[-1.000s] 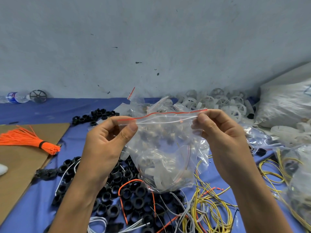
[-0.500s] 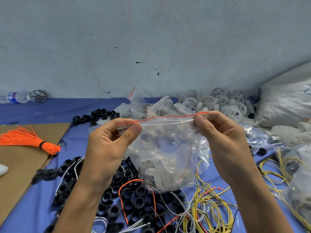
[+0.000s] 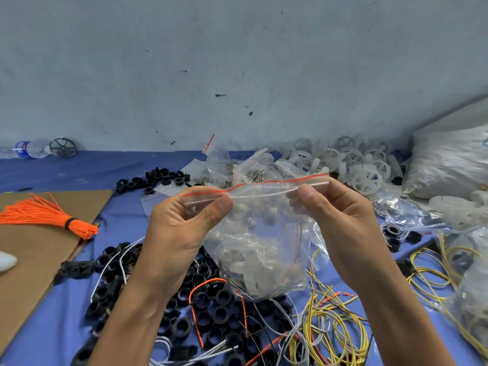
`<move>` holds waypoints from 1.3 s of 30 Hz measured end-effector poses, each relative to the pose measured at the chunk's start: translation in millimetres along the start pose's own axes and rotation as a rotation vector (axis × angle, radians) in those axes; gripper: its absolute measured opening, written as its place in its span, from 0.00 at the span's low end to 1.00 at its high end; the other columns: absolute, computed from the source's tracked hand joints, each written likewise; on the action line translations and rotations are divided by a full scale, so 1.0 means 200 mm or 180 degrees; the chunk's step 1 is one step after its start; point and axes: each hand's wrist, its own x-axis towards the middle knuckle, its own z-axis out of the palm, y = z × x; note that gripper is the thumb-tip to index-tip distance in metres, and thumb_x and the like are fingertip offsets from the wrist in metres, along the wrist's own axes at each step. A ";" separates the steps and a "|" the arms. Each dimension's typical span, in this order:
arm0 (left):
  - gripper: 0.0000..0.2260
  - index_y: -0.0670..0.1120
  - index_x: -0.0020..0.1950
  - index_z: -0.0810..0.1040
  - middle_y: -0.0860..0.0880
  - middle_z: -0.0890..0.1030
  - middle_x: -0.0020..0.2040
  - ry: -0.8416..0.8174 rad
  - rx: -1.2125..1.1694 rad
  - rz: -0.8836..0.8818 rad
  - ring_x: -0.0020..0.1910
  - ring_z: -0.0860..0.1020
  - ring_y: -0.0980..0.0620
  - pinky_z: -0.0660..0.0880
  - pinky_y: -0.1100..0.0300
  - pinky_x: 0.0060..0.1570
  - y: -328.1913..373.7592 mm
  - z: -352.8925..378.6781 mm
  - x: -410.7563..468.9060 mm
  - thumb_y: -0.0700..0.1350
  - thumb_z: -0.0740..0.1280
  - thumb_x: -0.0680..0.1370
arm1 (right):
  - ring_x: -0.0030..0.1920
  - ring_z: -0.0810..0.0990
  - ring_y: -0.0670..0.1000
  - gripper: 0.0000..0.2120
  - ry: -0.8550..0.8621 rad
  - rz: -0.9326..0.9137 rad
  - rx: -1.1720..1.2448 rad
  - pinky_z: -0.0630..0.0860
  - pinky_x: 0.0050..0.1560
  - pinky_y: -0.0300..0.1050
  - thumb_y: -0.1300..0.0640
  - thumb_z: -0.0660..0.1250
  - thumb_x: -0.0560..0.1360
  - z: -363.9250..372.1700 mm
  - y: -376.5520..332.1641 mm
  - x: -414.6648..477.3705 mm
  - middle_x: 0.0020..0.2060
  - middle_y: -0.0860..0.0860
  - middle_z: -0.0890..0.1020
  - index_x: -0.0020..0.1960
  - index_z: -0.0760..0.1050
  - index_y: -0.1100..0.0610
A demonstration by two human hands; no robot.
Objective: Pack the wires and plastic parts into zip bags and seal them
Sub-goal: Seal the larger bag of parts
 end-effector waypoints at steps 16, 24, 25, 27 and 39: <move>0.20 0.46 0.49 0.87 0.43 0.86 0.52 -0.0116 -0.0259 -0.0105 0.55 0.84 0.44 0.79 0.52 0.57 -0.03 0.02 -0.01 0.57 0.82 0.64 | 0.42 0.82 0.47 0.07 -0.0036 0.0223 0.0338 0.78 0.47 0.39 0.52 0.72 0.72 0.00 0.00 0.00 0.39 0.51 0.85 0.45 0.84 0.54; 0.18 0.48 0.48 0.87 0.45 0.87 0.49 -0.0019 -0.0197 0.0109 0.51 0.85 0.47 0.80 0.55 0.53 -0.03 0.05 -0.02 0.58 0.80 0.66 | 0.38 0.82 0.44 0.06 -0.0148 0.0240 0.0399 0.76 0.40 0.33 0.53 0.75 0.68 0.03 -0.02 -0.01 0.38 0.50 0.86 0.43 0.86 0.53; 0.18 0.47 0.48 0.87 0.44 0.87 0.49 -0.0034 -0.0237 0.0111 0.52 0.84 0.46 0.80 0.53 0.54 -0.03 0.06 -0.02 0.58 0.80 0.67 | 0.38 0.82 0.44 0.04 -0.0170 0.0229 0.0392 0.76 0.41 0.33 0.54 0.76 0.69 0.03 -0.02 -0.01 0.38 0.50 0.86 0.43 0.86 0.53; 0.17 0.47 0.49 0.87 0.46 0.87 0.48 -0.0085 -0.0356 0.0107 0.51 0.85 0.47 0.80 0.55 0.52 -0.03 0.06 -0.02 0.57 0.80 0.67 | 0.40 0.82 0.44 0.05 -0.0157 0.0230 0.0358 0.76 0.42 0.34 0.54 0.75 0.69 0.03 -0.01 -0.01 0.39 0.50 0.86 0.44 0.86 0.53; 0.15 0.45 0.50 0.87 0.42 0.86 0.51 -0.0271 -0.0206 0.0212 0.54 0.84 0.41 0.80 0.50 0.55 -0.03 0.08 -0.04 0.52 0.78 0.70 | 0.42 0.84 0.42 0.06 -0.0363 0.0234 0.0383 0.76 0.43 0.31 0.53 0.74 0.71 0.06 -0.03 -0.03 0.42 0.48 0.87 0.45 0.87 0.52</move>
